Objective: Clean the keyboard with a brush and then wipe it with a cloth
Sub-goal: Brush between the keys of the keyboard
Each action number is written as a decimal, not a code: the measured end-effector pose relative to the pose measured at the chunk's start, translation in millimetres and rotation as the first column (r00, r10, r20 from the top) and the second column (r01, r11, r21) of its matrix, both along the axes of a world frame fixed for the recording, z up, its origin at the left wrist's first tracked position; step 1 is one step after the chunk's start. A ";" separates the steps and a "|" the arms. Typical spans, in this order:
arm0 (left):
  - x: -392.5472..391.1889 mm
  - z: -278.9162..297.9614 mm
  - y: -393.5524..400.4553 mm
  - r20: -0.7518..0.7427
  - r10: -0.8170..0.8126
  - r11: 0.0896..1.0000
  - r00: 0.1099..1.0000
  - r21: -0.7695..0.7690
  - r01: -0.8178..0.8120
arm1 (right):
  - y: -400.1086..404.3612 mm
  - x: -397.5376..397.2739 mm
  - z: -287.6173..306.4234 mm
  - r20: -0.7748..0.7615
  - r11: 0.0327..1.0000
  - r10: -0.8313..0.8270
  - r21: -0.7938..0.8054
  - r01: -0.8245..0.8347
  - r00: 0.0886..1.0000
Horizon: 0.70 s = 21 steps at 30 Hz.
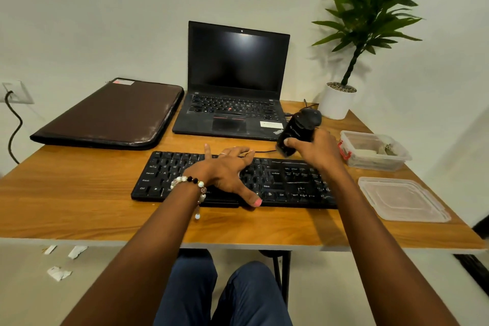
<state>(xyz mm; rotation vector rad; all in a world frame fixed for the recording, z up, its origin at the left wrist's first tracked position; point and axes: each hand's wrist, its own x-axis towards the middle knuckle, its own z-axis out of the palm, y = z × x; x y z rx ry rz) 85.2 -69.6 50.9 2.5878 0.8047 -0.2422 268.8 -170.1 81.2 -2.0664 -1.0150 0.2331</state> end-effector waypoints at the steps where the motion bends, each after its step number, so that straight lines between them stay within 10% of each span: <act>1: 5.8 -0.3 -2.4 0.008 -0.012 1.000 1.000 -0.001 0.012 | 1.6 -1.4 -0.8 -0.103 0.999 0.024 0.036 -0.020 0.994; 4: 19.8 -4.2 -4.9 0.012 -0.032 0.999 0.999 0.012 0.032 | 3.8 -1.3 -6.7 -0.150 0.997 0.055 -0.039 -0.062 0.987; 10: 25.6 -15.0 -0.2 -0.004 -0.033 0.997 0.999 0.062 0.034 | 3.1 12.9 -2.8 0.302 0.973 -0.052 -0.198 0.116 0.952; 16: 26.3 -17.9 1.7 0.000 -0.032 0.998 1.000 0.059 0.032 | 13.6 -4.0 -18.0 -0.015 0.999 0.014 -0.044 -0.015 1.000; 21: 25.6 -21.0 2.8 0.009 -0.032 0.998 0.999 0.062 0.032 | 10.0 0.4 -15.6 0.336 0.968 -0.096 -0.190 0.167 0.937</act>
